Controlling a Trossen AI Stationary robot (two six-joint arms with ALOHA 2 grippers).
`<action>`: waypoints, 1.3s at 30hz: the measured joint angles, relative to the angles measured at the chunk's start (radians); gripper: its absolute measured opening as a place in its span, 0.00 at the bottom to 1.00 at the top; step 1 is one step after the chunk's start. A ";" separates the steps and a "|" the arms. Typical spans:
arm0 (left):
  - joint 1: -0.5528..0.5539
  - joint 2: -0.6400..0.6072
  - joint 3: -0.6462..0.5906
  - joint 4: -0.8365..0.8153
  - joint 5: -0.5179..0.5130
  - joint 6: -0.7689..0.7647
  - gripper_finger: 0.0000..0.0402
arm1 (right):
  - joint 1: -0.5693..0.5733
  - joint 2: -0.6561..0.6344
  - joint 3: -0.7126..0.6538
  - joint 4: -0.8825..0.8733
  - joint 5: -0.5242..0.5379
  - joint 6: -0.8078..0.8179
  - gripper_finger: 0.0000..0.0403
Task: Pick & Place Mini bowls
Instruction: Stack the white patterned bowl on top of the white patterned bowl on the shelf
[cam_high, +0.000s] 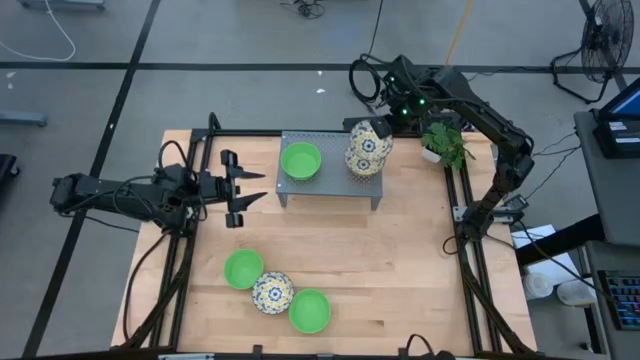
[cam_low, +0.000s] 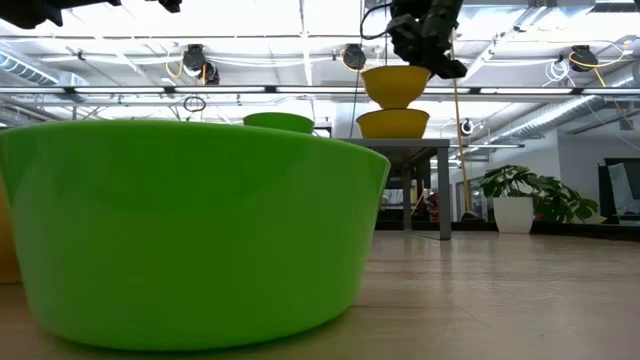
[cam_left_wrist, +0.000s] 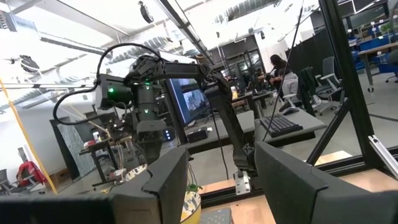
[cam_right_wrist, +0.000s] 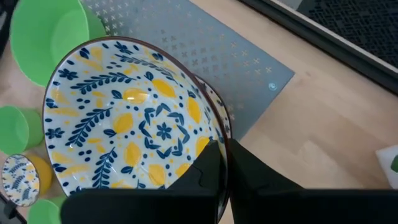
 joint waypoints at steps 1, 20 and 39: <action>0.000 0.000 0.000 0.000 0.000 0.000 0.48 | -0.001 0.000 0.000 -0.006 0.000 -0.006 0.00; 0.000 0.000 0.000 -0.005 0.000 0.000 0.48 | -0.062 -0.108 -0.046 0.014 0.171 0.069 0.00; 0.000 0.000 0.000 -0.005 0.000 0.000 0.48 | -0.050 -0.118 -0.225 0.183 -0.089 0.034 0.00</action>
